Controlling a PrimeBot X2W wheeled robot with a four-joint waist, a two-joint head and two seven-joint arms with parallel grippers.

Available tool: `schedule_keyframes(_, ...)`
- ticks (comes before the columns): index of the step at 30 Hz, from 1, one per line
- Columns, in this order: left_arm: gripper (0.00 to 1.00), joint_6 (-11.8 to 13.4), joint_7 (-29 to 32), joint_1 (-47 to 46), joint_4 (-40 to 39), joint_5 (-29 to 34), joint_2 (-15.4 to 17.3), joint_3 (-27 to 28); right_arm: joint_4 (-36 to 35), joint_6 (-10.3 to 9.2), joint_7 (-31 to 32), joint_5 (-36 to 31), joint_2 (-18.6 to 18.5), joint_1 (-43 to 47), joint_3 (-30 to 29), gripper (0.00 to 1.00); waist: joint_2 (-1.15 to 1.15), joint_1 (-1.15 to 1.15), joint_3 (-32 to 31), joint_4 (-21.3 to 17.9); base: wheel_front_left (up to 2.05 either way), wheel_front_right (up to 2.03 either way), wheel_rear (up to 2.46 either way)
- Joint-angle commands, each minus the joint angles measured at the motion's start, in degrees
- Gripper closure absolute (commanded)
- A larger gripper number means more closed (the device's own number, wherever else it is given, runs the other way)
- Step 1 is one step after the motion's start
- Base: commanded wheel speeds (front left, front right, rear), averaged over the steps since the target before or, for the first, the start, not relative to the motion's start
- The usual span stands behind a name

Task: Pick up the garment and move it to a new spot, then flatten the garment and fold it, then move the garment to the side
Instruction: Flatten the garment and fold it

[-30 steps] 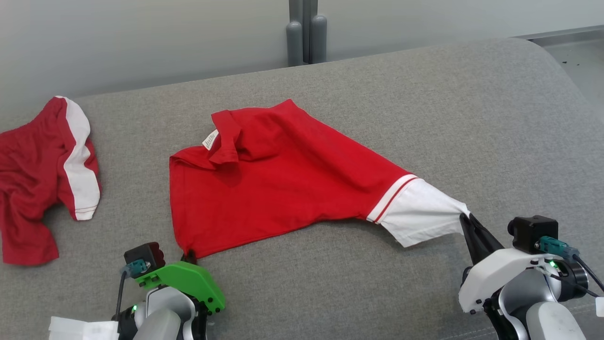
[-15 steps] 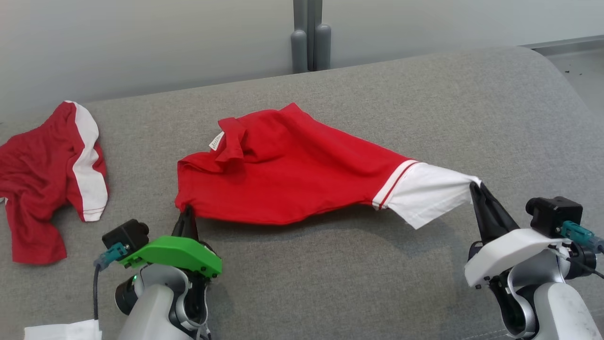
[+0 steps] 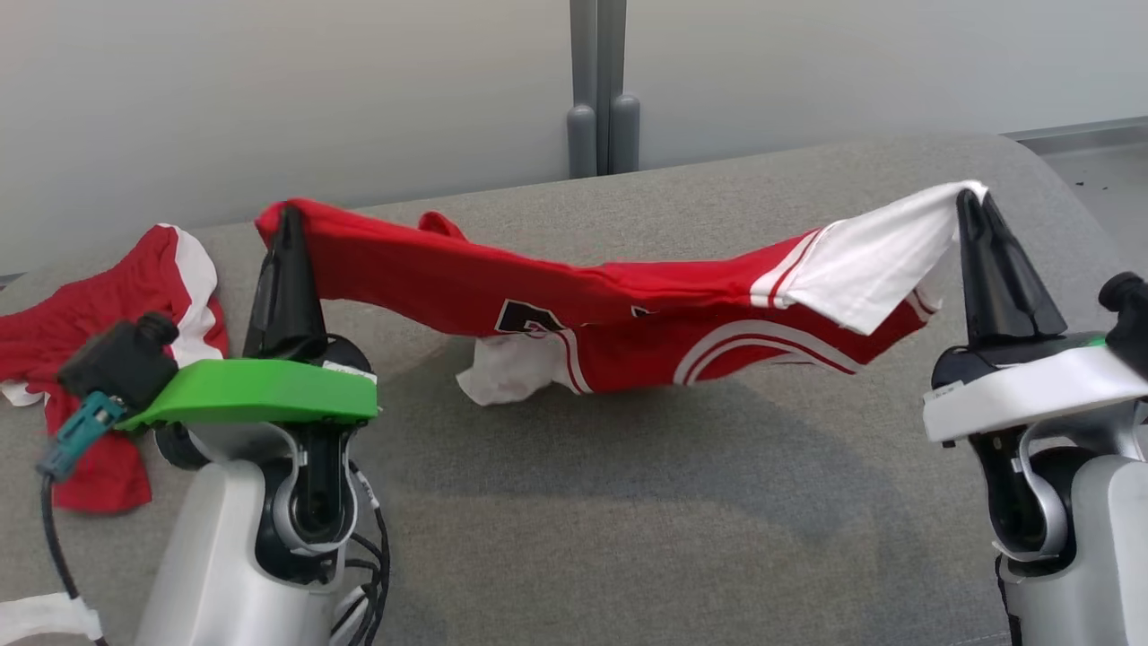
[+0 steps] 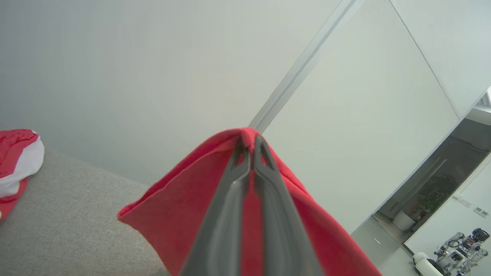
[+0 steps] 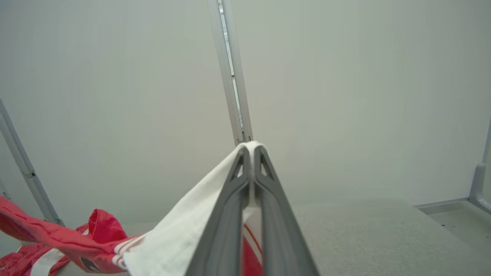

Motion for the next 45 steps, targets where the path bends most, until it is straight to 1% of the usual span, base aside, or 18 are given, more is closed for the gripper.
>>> schedule_keyframes(1,1.0,0.73,0.51,0.87,-2.82,0.59,0.83,0.15,-1.83,0.0,-0.05,0.55,-0.21,-0.88,-0.16,1.0,0.0,0.0,-0.5,-0.18,0.0,0.0,0.0)
schedule_keyframes(5,1.0,2.75,3.04,0.53,-11.64,1.08,2.14,0.16,-7.26,0.0,1.05,0.29,-0.22,-2.14,-0.38,1.0,0.0,0.0,-0.75,-0.61,0.0,0.0,0.0)
schedule_keyframes(10,1.0,5.09,7.66,-3.02,-20.44,2.7,5.27,0.13,-13.29,0.0,3.75,-1.33,-0.73,-4.97,0.12,1.0,0.0,0.0,-0.38,-1.17,0.0,0.0,0.0)
schedule_keyframes(13,1.0,6.17,11.43,-6.3,-23.19,3.49,7.45,0.02,-14.78,0.0,5.53,-1.67,-1.66,-7.69,0.27,1.0,0.0,0.0,0.69,-1.39,0.0,0.0,0.0)
schedule_keyframes(16,1.0,6.49,15.23,-10.68,-22.42,4.87,9.85,-1.08,-13.54,0.0,7.06,-2.83,-3.32,-11.43,0.65,1.0,0.0,0.0,2.41,-1.52,0.0,0.0,0.0)
schedule_keyframes(19,1.0,6.25,18.66,-15.93,-18.94,5.22,11.0,-1.94,-9.27,0.0,7.97,-3.3,-5.13,-16.65,2.27,1.0,0.0,0.0,4.81,-1.66,0.0,0.0,0.0)
schedule_keyframes(22,1.0,5.57,21.9,-22.74,-13.13,6.04,12.21,-3.09,-3.18,0.0,7.17,-4.56,-7.02,-23.95,4.95,1.0,0.0,0.0,7.8,-1.93,0.0,0.0,0.0)
schedule_keyframes(25,1.0,4.98,23.61,-30.74,-5.43,7.67,12.73,-3.95,4.26,0.0,5.37,-5.2,-7.36,-33.33,7.65,1.0,0.0,0.0,11.53,-2.52,0.0,0.0,0.0)
schedule_keyframes(28,1.0,4.18,23.34,-39.46,2.54,9.74,12.99,-4.61,13.19,-0.01,2.39,-6.27,-6.67,-43.66,9.49,1.0,0.0,0.0,15.14,-3.17,0.0,0.0,0.0)
schedule_keyframes(30,1.0,3.67,22.09,-44.88,7.38,11.32,12.91,-4.77,19.45,-0.01,-0.39,-7.88,-6.27,-50.52,9.62,1.0,0.0,0.0,17.13,-3.58,0.0,0.0,0.0)
schedule_keyframes(32,1.0,3.02,19.89,-50.23,11.79,12.55,12.58,-4.88,25.3,-0.01,-3.6,-9.91,-5.8,-57.05,8.55,1.0,0.0,0.0,18.75,-3.79,0.0,0.0,0.0)
schedule_keyframes(34,1.0,2.39,16.6,-54.95,15.92,14.16,12.35,-4.7,30.21,-0.01,-7.39,-11.9,-5.12,-62.59,6.41,1.0,0.0,0.0,20.05,-3.91,0.0,0.0,0.0)
schedule_keyframes(36,1.0,1.58,13.08,-59.08,19.55,15.35,12.38,-4.61,33.68,-0.01,-11.72,-14.19,-4.06,-67.33,3.84,1.0,0.0,0.0,21.35,-4.25,0.0,0.0,0.0)
schedule_keyframes(37,1.0,1.58,13.08,-59.08,19.55,15.35,12.38,-4.61,33.68,-0.01,-11.72,-14.19,-4.06,-67.33,3.84,1.0,0.0,0.0,21.35,-4.25,0.0,0.0,0.0)
schedule_keyframes(38,1.0,1.09,11.44,-60.57,21.25,16.06,12.83,-4.71,35.17,0.0,-13.77,-15.28,-3.62,-68.88,3.05,1.0,0.0,0.0,21.92,-4.62,0.0,0.0,0.0)
schedule_keyframes(39,1.0,0.05,8.78,-63.04,24.57,16.96,13.53,-4.79,37.16,0.0,-16.4,-17.28,-2.49,-71.22,1.78,1.0,0.0,0.0,23.43,-5.37,0.0,0.0,0.0)
schedule_keyframes(40,1.0,-0.18,7.69,-63.9,26.03,17.11,13.75,-4.52,37.87,0.0,-17.11,-17.74,-1.99,-71.67,1.6,1.0,0.0,0.0,24.29,-5.78,0.0,0.0,0.0)
schedule_keyframes(45,1.0,-1.72,3.91,-64.94,33.2,16.88,14.3,-4.09,40.58,-0.01,-18.53,-16.98,-0.67,-68.69,4.97,1.0,0.0,0.0,28.9,-7.32,0.0,0.0,0.0)
